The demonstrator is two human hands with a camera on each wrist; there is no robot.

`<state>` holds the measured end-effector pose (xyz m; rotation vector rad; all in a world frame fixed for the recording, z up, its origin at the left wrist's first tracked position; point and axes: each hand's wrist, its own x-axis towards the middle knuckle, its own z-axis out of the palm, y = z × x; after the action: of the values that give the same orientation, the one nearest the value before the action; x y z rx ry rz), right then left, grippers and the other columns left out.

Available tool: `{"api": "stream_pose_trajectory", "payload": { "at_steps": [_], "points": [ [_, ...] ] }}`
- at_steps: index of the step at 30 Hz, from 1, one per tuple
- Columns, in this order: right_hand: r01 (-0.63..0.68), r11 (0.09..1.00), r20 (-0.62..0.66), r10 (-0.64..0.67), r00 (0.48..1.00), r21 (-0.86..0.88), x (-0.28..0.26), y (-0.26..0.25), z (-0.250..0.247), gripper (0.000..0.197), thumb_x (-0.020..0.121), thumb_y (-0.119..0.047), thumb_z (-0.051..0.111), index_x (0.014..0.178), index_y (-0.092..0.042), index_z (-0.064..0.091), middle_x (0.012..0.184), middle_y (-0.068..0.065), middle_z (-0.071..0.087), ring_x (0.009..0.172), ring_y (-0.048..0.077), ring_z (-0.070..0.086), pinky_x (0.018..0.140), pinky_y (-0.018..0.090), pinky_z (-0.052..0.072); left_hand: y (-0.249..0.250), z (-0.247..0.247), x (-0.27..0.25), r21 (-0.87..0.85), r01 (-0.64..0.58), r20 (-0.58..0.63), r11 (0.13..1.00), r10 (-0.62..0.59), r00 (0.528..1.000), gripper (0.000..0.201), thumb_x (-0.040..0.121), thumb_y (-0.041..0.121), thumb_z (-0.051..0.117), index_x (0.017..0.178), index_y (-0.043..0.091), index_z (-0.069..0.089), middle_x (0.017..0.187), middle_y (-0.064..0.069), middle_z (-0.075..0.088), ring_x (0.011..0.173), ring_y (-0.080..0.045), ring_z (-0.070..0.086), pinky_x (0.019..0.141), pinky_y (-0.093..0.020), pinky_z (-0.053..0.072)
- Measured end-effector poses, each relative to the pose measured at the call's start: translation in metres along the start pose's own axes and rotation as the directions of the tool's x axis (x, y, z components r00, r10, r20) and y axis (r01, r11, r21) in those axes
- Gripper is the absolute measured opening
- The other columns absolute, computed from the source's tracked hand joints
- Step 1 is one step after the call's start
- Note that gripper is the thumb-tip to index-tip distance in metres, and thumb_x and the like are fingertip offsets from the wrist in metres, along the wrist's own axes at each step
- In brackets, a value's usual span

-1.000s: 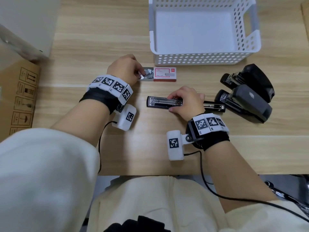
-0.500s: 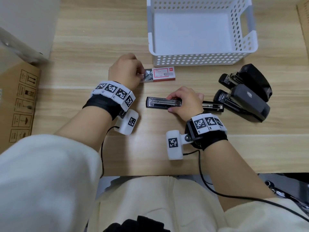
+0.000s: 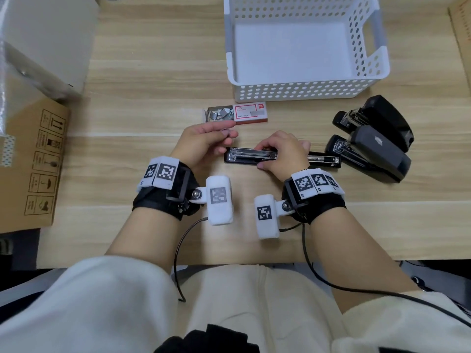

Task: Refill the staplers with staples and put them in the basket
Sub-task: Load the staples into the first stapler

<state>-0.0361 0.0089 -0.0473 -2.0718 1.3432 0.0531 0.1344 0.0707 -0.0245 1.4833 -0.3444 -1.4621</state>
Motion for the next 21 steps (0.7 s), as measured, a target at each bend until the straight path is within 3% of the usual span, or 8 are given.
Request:
{"api": "stream_pose_trajectory", "payload": {
  "at_steps": [5,9,14,17,19,21],
  "points": [
    [0.003,1.000,0.004,-0.003,1.000,0.000,0.001,0.001,0.001,0.033,0.068,-0.026,0.078,0.098,-0.032,0.067,0.107,-0.008,0.058,0.112,0.015,0.047,0.065,0.030,0.007,-0.003,0.001,-0.005,-0.285,0.087,0.022,0.955,-0.084,0.996,0.021,0.091,-0.005,0.043,0.104,-0.006,0.059,0.073,-0.006,0.073,0.071,-0.011,0.070,0.076,-0.017,0.055],
    [0.004,1.000,-0.001,-0.004,1.000,0.015,0.001,0.002,0.000,0.033,0.068,-0.026,0.079,0.098,-0.032,0.067,0.107,-0.007,0.058,0.112,0.015,0.047,0.065,0.030,0.008,-0.006,0.003,-0.008,-0.288,0.039,-0.014,0.957,-0.045,0.999,0.022,0.091,-0.003,0.045,0.109,-0.008,0.056,0.069,-0.004,0.072,0.069,-0.008,0.070,0.075,-0.013,0.054],
    [0.000,1.000,0.008,0.000,1.000,0.022,0.002,0.003,0.000,0.033,0.069,-0.026,0.078,0.099,-0.032,0.067,0.107,-0.006,0.058,0.112,0.015,0.046,0.074,0.030,0.011,-0.007,0.001,-0.009,-0.106,-0.009,-0.031,0.994,0.006,1.000,0.028,0.086,-0.011,0.049,0.113,-0.008,0.056,0.064,0.001,0.071,0.066,-0.005,0.068,0.070,-0.011,0.054],
    [-0.001,1.000,0.005,0.000,1.000,0.022,0.002,0.003,0.001,0.033,0.069,-0.026,0.078,0.099,-0.032,0.067,0.108,-0.006,0.058,0.112,0.015,0.046,0.074,0.030,0.011,-0.008,0.001,-0.010,0.086,-0.077,-0.068,0.993,0.083,0.994,0.021,0.082,-0.009,0.057,0.098,0.002,0.064,0.075,-0.003,0.067,0.069,-0.007,0.067,0.075,-0.015,0.055],
    [0.002,1.000,0.000,-0.002,1.000,0.018,0.002,0.003,0.001,0.033,0.068,-0.026,0.078,0.098,-0.032,0.067,0.108,-0.006,0.058,0.113,0.015,0.046,0.073,0.030,0.012,-0.009,0.004,-0.011,0.319,-0.168,-0.073,0.933,0.201,0.977,0.022,0.078,-0.005,0.065,0.091,0.013,0.066,0.082,-0.005,0.063,0.072,-0.009,0.062,0.080,-0.020,0.052],
    [0.002,1.000,0.000,-0.002,1.000,0.023,0.002,0.003,0.001,0.033,0.068,-0.026,0.078,0.098,-0.032,0.067,0.108,-0.006,0.058,0.113,0.015,0.046,0.075,0.030,0.012,-0.010,0.007,-0.011,0.448,-0.267,-0.029,0.853,0.312,0.950,0.030,0.072,-0.004,0.070,0.093,0.017,0.065,0.079,0.000,0.061,0.071,-0.004,0.057,0.079,-0.017,0.048]
  ]
}}
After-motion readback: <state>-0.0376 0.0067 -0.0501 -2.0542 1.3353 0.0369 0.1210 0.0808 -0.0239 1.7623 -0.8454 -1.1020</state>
